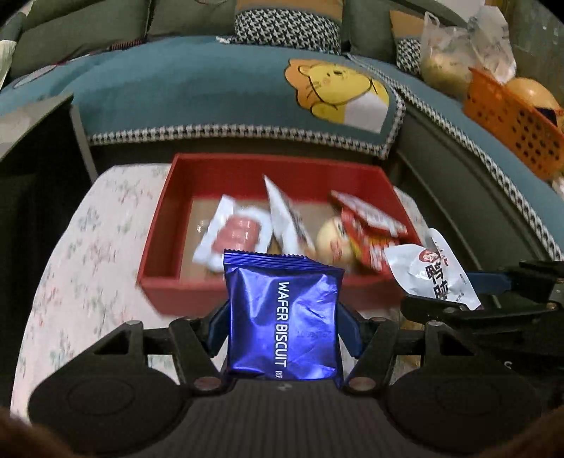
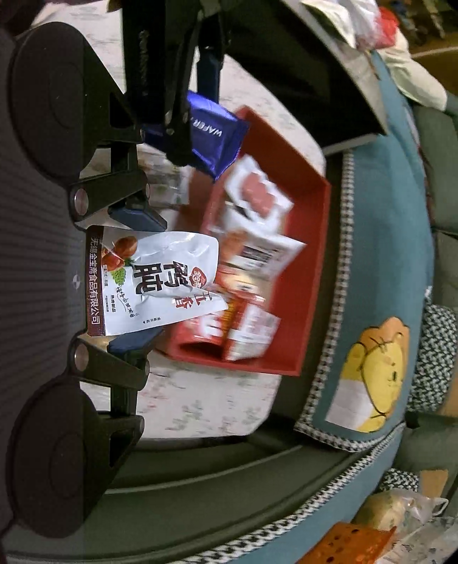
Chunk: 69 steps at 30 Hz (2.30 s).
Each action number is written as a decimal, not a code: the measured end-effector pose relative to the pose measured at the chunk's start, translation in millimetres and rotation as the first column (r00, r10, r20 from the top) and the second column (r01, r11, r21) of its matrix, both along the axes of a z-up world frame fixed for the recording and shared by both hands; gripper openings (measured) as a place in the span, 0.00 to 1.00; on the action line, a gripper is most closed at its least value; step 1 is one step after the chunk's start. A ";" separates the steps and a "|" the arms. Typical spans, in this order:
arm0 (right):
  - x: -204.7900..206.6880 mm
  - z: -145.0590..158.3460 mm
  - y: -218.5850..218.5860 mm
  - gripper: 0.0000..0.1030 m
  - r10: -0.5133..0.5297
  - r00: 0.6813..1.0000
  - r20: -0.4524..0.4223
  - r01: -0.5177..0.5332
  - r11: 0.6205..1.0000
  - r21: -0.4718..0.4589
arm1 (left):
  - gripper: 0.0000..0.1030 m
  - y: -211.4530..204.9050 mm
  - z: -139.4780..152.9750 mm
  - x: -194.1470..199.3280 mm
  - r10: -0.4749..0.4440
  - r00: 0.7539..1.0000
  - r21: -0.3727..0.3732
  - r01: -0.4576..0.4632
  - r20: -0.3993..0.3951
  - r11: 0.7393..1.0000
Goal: Organize snacks
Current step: 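Carry the wafer pack and wonton bag over the red box and lower them, then open both tools to drop the wafer pack and wonton bag into the box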
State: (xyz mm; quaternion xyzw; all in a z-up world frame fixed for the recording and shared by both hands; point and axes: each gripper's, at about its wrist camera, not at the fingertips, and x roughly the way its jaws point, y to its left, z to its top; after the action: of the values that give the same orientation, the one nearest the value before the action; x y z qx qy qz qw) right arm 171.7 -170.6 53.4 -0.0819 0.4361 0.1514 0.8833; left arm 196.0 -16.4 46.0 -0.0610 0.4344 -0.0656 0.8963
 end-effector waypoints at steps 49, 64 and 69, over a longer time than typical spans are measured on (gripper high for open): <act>102.2 -19.6 25.6 0.77 -0.019 0.994 0.106 0.028 0.996 -0.082 | 1.00 9.6 -27.8 99.2 0.109 0.994 0.096 -0.108 -0.011 0.990; 80.4 1.0 21.8 0.83 -0.015 0.989 0.150 0.034 0.991 -0.129 | 1.00 7.4 -11.6 77.3 0.078 0.997 0.088 -0.079 0.022 0.993; 73.4 3.2 17.7 0.83 -0.015 0.988 0.154 0.037 0.989 -0.143 | 1.00 4.6 -13.2 79.0 0.082 0.996 0.084 -0.083 0.023 0.993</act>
State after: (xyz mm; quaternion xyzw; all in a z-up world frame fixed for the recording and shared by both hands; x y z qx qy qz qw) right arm 245.1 -152.9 56.6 -0.1516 0.3783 0.1009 0.9076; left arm 275.0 -11.8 32.8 -0.0401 0.4252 -0.0105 0.9041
